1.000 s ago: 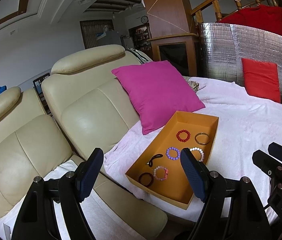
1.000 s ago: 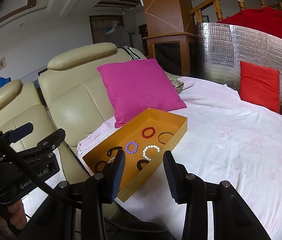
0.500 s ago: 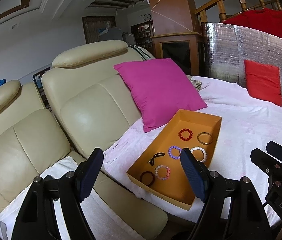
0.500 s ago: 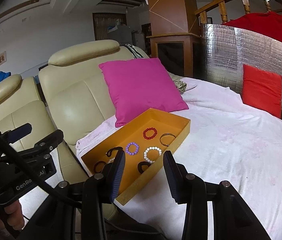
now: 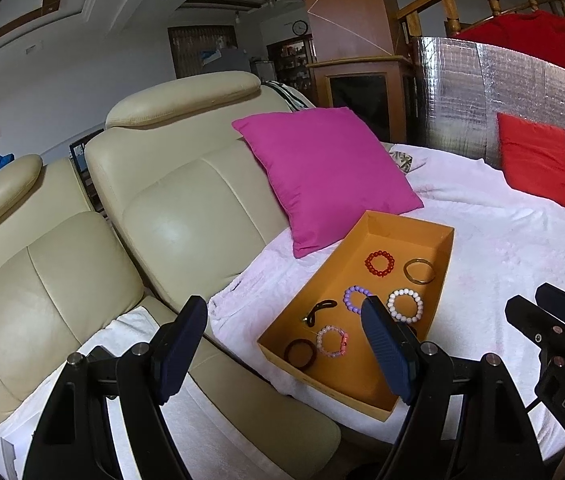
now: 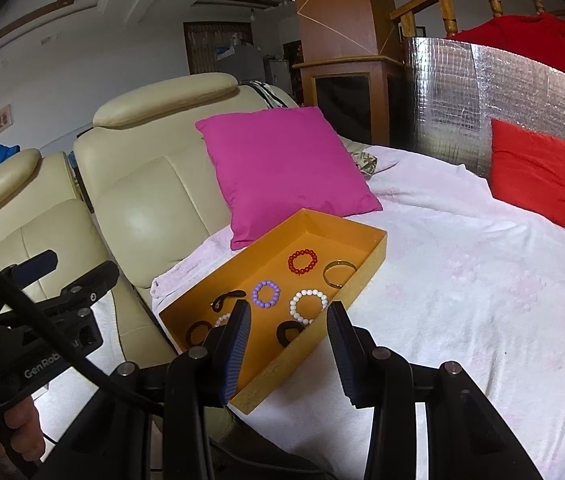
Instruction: Organize jewelry
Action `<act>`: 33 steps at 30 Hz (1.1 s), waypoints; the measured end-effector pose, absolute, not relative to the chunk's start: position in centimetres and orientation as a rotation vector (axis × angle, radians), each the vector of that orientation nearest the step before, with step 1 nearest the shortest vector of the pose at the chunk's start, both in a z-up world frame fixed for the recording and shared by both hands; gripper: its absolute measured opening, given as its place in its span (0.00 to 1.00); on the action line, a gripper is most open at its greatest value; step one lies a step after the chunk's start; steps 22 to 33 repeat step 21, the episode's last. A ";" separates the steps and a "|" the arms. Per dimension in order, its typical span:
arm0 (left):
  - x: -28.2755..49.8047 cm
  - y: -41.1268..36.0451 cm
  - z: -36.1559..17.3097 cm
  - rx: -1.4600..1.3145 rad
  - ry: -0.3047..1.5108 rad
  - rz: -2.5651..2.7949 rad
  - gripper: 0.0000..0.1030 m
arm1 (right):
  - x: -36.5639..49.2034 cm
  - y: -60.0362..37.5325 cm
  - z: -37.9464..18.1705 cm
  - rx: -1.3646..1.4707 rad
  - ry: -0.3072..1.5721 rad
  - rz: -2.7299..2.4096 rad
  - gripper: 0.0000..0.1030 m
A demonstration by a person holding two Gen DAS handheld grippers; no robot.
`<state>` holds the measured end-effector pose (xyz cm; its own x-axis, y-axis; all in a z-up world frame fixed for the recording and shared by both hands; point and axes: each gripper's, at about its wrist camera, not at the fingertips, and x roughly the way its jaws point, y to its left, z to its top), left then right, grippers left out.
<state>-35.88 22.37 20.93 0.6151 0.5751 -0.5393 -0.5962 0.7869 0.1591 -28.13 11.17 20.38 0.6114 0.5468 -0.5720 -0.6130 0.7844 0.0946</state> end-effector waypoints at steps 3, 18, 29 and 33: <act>-35.7 22.4 20.9 -0.037 0.610 0.670 0.77 | -27.9 11.3 20.2 -0.111 0.625 0.667 0.42; -34.5 21.0 20.7 0.005 0.610 0.642 0.77 | -26.7 8.8 19.9 -0.031 0.615 0.613 0.42; -31.5 18.1 20.3 0.026 0.621 0.512 0.78 | -25.7 3.9 20.3 0.054 0.565 0.509 0.42; -31.5 18.1 20.3 0.026 0.621 0.512 0.78 | -25.7 3.9 20.3 0.054 0.565 0.509 0.42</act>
